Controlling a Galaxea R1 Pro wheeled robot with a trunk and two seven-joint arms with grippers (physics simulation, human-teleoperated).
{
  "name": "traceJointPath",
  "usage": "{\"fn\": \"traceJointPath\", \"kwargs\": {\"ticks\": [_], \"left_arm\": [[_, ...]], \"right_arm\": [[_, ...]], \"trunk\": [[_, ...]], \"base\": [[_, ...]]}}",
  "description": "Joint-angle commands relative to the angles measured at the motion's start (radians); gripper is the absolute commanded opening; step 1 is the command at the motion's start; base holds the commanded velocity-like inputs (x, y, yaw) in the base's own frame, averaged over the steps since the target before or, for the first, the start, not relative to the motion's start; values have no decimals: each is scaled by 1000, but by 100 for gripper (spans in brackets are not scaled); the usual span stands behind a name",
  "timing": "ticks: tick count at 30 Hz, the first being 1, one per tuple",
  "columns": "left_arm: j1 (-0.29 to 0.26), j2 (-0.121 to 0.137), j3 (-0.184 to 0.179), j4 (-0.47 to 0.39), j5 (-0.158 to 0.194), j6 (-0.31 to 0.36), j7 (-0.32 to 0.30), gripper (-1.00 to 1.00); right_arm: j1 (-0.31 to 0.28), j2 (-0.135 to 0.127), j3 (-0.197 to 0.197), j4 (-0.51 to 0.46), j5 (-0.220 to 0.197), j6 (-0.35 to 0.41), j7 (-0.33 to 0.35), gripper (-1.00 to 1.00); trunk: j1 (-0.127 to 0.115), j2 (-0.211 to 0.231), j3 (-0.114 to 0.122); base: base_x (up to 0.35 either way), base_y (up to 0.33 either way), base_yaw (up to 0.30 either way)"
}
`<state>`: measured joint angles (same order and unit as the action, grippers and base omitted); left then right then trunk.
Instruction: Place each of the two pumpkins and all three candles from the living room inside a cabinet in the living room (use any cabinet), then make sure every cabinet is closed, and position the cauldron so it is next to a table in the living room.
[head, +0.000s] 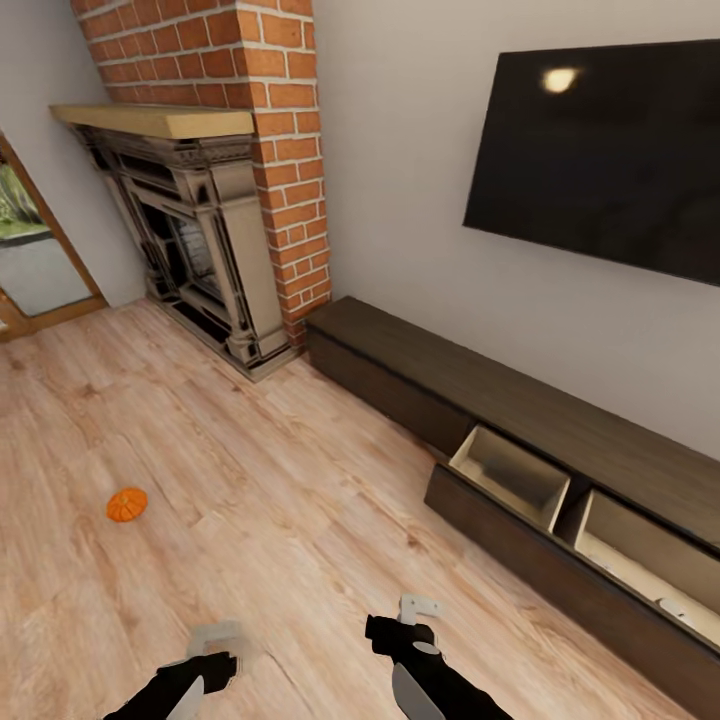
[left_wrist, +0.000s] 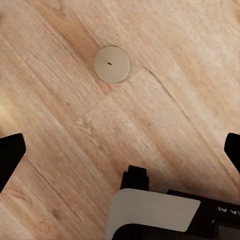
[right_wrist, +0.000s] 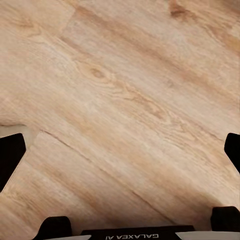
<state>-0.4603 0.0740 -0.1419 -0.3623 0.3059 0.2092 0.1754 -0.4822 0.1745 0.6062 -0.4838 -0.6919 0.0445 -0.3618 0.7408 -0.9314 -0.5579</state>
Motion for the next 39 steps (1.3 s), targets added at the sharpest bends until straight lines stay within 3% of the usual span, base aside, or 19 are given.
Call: {"fn": "traceJointPath", "kwargs": {"ticks": [1,23,39], "left_arm": [[0,1,-8,-3,10,5,7,100],[0,1,-8,-3,10,4,7,100],[0,1,-9,-3,8,4,7,100]], "right_arm": [[-1,0,4,-1,-1,5,-8,100],[-1,0,4,-1,0,4,-7,100],[-1,0,4,-2,0,3,-6,100]], "trunk": [[1,-1,-1],[1,-1,-1],[1,-1,-1]], "base": [[250,194,293],[221,159,285],[106,-38,20]]}}
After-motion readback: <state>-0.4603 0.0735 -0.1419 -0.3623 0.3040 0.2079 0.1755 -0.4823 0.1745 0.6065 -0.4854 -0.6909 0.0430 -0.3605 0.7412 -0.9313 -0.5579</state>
